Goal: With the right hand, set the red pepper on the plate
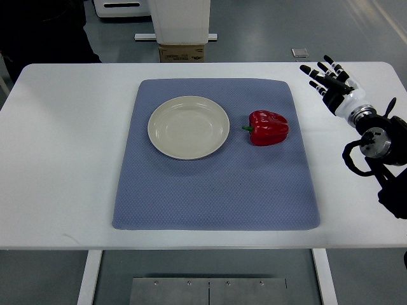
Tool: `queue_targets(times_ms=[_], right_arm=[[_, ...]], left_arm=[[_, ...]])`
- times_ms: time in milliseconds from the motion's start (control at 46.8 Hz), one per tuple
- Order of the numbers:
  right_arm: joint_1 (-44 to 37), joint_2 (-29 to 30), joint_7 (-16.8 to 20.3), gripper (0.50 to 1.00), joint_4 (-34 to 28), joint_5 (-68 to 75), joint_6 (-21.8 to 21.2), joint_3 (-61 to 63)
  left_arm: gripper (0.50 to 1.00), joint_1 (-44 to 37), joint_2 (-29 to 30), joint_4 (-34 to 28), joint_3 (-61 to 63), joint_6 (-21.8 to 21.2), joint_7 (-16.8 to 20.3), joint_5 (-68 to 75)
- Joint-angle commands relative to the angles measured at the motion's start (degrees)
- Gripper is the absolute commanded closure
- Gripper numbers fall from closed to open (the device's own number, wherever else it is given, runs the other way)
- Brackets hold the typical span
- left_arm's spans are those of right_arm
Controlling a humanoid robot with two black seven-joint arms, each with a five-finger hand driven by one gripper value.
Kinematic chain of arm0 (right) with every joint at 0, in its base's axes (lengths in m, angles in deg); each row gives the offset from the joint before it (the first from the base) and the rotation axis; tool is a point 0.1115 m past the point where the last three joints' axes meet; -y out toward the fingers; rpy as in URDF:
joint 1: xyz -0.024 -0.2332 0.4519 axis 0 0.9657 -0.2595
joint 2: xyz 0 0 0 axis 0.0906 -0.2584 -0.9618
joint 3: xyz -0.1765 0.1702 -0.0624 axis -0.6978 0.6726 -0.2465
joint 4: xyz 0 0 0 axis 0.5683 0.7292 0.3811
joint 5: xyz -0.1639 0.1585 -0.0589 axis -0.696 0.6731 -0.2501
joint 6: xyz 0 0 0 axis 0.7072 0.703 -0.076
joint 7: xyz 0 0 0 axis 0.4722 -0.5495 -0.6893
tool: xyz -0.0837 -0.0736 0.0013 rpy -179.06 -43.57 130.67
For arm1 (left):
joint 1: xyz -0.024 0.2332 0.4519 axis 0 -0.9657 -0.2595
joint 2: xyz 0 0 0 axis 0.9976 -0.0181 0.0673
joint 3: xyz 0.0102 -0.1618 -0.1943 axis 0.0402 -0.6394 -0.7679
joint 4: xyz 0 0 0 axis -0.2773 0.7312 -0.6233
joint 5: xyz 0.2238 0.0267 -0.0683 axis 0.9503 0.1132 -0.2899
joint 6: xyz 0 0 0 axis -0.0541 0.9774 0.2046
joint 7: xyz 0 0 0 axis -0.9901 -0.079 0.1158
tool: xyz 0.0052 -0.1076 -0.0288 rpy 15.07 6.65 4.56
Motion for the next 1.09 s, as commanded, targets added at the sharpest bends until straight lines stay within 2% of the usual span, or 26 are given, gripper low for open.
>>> queue_targets(times_ms=[0,1069], right_arm=[[0.01,-0.06,-0.01,0.5,0.0,0.0,0.0,0.0],[-0.08,0.29,-0.09,0.5,0.0,0.0,0.0,0.0]], left_arm=[[0.5,0.0,0.0,0.06,0.0,0.0,0.0,0.03],[0.5,-0.09,0.0,-0.03,0.0,0.0,0.0,-0.06]])
